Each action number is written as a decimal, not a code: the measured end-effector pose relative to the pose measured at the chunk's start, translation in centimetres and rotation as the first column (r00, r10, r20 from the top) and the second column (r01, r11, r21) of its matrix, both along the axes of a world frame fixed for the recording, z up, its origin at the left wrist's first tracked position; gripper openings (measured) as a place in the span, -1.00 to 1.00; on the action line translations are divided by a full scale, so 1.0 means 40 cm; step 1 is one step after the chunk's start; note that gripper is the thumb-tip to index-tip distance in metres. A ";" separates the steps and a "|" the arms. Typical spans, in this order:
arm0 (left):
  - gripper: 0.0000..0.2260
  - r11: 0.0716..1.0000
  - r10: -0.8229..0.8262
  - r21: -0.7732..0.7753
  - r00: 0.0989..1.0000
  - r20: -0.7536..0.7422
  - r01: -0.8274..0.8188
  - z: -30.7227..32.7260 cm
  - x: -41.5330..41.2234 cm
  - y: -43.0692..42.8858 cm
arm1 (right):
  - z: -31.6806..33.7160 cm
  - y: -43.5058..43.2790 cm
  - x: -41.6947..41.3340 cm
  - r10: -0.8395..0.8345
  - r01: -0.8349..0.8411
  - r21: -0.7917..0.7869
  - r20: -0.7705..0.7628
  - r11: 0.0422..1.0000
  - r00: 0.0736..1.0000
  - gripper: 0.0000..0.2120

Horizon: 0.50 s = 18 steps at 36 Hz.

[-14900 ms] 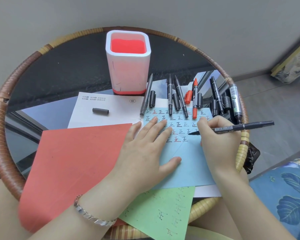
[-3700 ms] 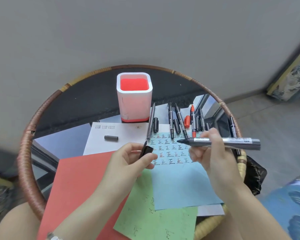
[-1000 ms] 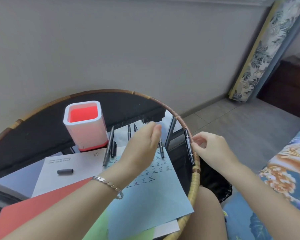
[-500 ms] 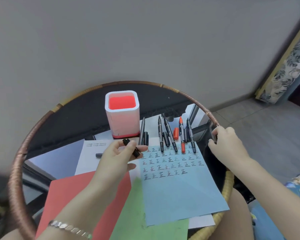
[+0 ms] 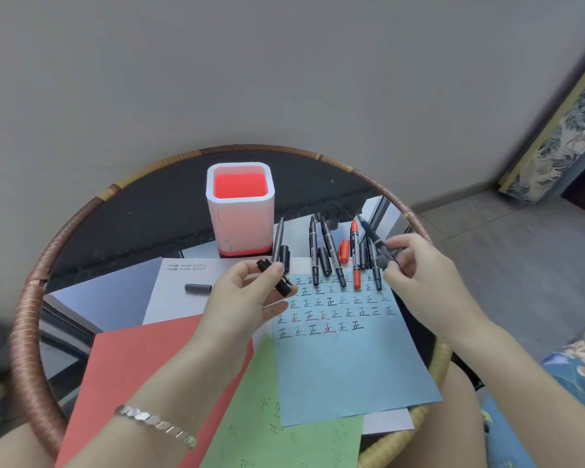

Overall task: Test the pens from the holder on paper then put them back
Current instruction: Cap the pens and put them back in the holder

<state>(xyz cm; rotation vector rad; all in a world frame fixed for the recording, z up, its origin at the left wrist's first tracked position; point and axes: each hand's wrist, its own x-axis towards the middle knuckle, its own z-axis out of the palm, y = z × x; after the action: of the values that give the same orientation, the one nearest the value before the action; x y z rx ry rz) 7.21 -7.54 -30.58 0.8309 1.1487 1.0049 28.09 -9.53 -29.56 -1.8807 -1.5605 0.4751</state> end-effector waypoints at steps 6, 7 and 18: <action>-0.93 0.991 0.117 -0.101 0.947 0.300 -0.090 0.005 0.000 -0.015 | 0.050 -0.072 -0.099 0.271 -0.239 0.142 -0.288 0.961 0.918 -0.68; -0.93 0.985 0.156 -0.118 0.931 0.329 -0.124 0.004 0.000 -0.017 | 0.044 -0.077 -0.105 0.284 -0.251 0.140 -0.320 0.958 0.904 -0.70; -0.79 0.947 0.320 -0.107 0.904 0.284 -0.302 -0.014 -0.015 -0.024 | -0.017 -0.099 -0.116 0.285 -0.248 0.157 -0.304 0.956 0.909 -0.78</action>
<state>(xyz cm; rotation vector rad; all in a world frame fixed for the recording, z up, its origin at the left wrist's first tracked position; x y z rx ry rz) 6.60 -8.49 -31.14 0.4317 1.0616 1.3040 23.44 -13.50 -30.23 -1.4215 -1.5864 0.7585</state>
